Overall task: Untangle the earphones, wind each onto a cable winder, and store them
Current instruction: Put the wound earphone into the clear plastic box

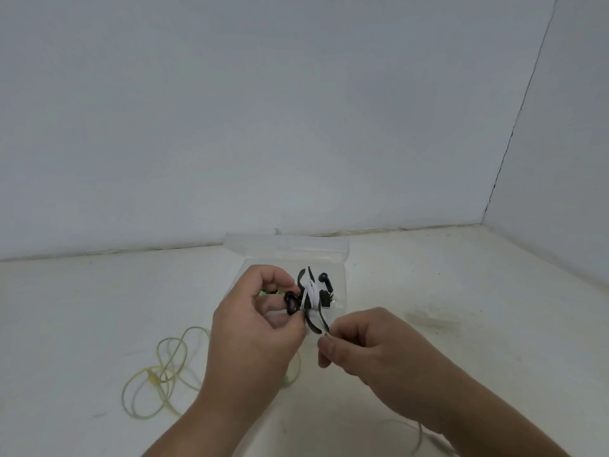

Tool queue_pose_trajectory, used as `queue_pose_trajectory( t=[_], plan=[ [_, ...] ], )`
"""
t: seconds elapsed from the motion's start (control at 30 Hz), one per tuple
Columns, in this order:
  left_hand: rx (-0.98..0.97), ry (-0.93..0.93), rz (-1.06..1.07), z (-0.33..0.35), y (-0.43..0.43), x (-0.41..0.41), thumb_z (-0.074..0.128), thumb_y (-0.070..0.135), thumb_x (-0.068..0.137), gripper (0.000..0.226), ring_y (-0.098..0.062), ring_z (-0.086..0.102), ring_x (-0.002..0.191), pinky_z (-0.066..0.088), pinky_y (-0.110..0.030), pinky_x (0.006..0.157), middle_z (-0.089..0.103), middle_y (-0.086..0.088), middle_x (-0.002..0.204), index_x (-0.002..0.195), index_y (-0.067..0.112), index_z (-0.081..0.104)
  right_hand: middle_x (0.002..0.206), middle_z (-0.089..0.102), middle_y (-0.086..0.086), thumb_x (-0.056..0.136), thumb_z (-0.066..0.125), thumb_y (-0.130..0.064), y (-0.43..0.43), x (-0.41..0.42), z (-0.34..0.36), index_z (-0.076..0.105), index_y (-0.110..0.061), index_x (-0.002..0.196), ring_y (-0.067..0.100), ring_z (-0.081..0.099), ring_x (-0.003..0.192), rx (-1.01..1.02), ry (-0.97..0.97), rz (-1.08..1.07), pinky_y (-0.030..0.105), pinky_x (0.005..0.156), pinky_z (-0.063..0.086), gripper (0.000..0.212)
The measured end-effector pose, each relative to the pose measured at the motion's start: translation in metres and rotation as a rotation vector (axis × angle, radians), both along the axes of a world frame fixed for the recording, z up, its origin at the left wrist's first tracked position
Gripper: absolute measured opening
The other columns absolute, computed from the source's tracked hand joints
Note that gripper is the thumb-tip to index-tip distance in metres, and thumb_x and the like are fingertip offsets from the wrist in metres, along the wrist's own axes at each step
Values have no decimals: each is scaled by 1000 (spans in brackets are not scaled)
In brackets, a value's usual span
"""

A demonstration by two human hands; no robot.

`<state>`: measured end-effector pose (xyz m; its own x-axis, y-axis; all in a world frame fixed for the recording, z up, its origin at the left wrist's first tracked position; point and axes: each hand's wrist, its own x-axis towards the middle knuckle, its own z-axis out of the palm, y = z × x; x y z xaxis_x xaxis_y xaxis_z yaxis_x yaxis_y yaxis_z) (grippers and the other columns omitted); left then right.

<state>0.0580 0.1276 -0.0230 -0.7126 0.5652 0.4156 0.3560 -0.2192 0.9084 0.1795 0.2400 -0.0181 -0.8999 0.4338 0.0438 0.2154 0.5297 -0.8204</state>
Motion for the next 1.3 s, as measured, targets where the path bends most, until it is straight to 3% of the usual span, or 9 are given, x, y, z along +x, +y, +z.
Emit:
queue_pose_trajectory(
  t=[0.07, 0.2, 0.4, 0.57, 0.8, 0.93, 1.0, 1.13, 1.3],
  plan=[
    [-50, 91, 47, -2, 0, -3, 71, -11, 77, 41, -11, 68, 59, 43, -14, 49, 74, 5, 76, 84, 28, 62, 53, 37, -6, 96, 60, -32, 0, 2, 1, 72, -19, 74, 12, 32, 51, -4, 16, 1, 24, 50, 27, 28],
    [-193, 441, 118, -5, 0, -5, 74, -3, 74, 42, -4, 67, 83, 52, -15, 71, 67, 19, 87, 85, 35, 60, 52, 40, -4, 96, 60, -25, -3, 3, 2, 70, -17, 73, 15, 34, 52, -37, 63, 36, 27, 52, 29, 26],
    [-200, 651, 58, -9, 2, -4, 76, -5, 69, 47, -3, 65, 87, 53, -19, 78, 64, 20, 92, 91, 32, 59, 51, 35, -7, 94, 64, -24, 3, 10, 12, 73, -17, 75, 12, 29, 50, -58, 194, -55, 22, 49, 25, 22],
    [-130, 553, -54, -7, 1, -2, 73, -12, 70, 45, -7, 69, 86, 52, -12, 80, 68, 18, 88, 87, 28, 62, 48, 38, -6, 88, 69, -24, 15, 13, 14, 71, -16, 67, 12, 29, 47, -53, 320, -253, 16, 45, 28, 23],
    [-82, 325, -240, -5, -1, -1, 71, -16, 73, 40, -19, 71, 85, 56, -19, 76, 70, 4, 83, 83, 22, 65, 50, 42, -6, 84, 75, -24, 17, 10, 11, 71, -14, 66, 7, 33, 45, -28, 377, -353, 13, 47, 31, 20],
    [-26, 219, -310, -5, -1, 0, 70, -20, 72, 42, -26, 71, 86, 60, -29, 77, 69, -3, 83, 82, 20, 65, 54, 38, -1, 95, 62, -20, 20, 6, 2, 70, -7, 77, 12, 30, 46, -325, 248, -320, 25, 47, 28, 24],
    [8, 177, -300, -5, 0, 2, 72, -20, 72, 40, -28, 71, 86, 61, -33, 76, 69, -6, 82, 82, 18, 65, 54, 39, -3, 99, 56, -15, 17, 3, -3, 69, -9, 77, 11, 29, 44, -445, 203, -274, 23, 44, 26, 26],
    [70, 74, -190, -6, 2, 2, 74, -20, 71, 40, -24, 74, 82, 60, -29, 73, 71, -7, 83, 81, 18, 65, 55, 38, -4, 101, 53, -17, 11, -2, -7, 68, -18, 66, 12, 26, 46, -417, 137, -224, 24, 45, 20, 38],
    [79, 34, -55, -7, 4, -2, 73, -17, 72, 47, -24, 73, 83, 55, -21, 70, 71, 3, 83, 82, 29, 66, 52, 36, -7, 103, 50, -23, 3, -2, -6, 71, -9, 84, 11, 24, 45, -338, 10, -57, 22, 44, 20, 32]
  ],
)
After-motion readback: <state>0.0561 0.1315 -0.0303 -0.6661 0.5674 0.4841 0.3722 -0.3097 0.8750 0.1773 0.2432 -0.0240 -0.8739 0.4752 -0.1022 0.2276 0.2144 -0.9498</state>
